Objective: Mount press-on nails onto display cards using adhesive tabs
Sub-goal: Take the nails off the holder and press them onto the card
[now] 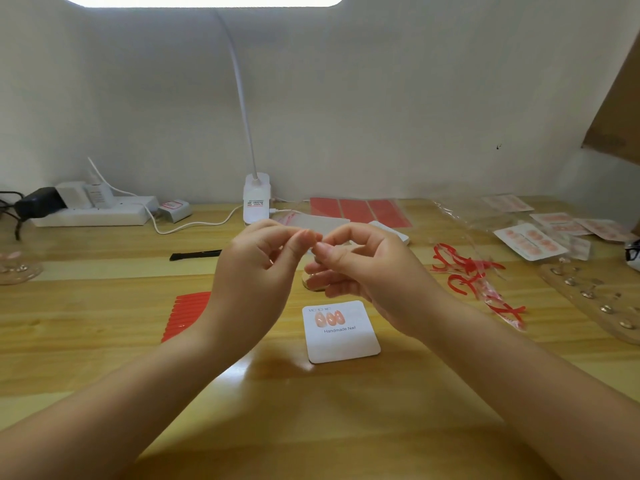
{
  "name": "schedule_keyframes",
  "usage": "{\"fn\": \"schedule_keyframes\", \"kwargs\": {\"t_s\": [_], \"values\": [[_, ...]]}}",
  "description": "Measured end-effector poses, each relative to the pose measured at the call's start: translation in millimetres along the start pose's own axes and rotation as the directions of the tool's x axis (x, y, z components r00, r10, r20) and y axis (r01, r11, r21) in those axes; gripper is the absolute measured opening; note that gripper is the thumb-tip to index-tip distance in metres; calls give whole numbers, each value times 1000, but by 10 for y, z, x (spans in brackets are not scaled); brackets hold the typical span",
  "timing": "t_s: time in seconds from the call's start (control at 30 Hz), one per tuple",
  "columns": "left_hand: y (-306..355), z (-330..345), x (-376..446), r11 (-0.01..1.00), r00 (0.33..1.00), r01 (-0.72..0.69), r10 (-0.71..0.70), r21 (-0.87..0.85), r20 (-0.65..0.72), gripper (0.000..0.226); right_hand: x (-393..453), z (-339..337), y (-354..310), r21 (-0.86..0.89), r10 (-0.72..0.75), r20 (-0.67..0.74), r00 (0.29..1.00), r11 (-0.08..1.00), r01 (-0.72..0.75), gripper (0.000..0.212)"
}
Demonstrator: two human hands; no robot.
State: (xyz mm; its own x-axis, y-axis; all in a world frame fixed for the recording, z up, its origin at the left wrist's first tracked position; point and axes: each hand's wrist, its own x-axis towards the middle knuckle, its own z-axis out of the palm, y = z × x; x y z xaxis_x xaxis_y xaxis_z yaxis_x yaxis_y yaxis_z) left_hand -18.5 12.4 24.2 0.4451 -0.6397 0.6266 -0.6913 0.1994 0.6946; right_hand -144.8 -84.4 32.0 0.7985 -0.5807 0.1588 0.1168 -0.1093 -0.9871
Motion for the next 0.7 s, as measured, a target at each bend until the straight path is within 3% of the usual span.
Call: {"fn": "schedule_keyframes", "kwargs": {"t_s": [0.13, 0.37, 0.57, 0.7], "values": [[15, -12, 14, 999, 999, -36, 36, 27, -21, 13, -5, 0, -39, 48, -8, 47, 999, 999, 5, 7], [29, 15, -3, 967, 983, 182, -184, -181, 2, 20, -7, 22, -31, 57, -22, 21, 1000, 998, 21, 12], [39, 10, -21, 1000, 998, 27, -27, -13, -54, 13, -27, 58, -9, -70, -100, -64, 993, 993, 95, 14], [47, 20, -25, 989, 992, 124, -126, -76, -30, 16, -43, 59, -5, -160, -129, -83, 988, 981, 114, 7]]}}
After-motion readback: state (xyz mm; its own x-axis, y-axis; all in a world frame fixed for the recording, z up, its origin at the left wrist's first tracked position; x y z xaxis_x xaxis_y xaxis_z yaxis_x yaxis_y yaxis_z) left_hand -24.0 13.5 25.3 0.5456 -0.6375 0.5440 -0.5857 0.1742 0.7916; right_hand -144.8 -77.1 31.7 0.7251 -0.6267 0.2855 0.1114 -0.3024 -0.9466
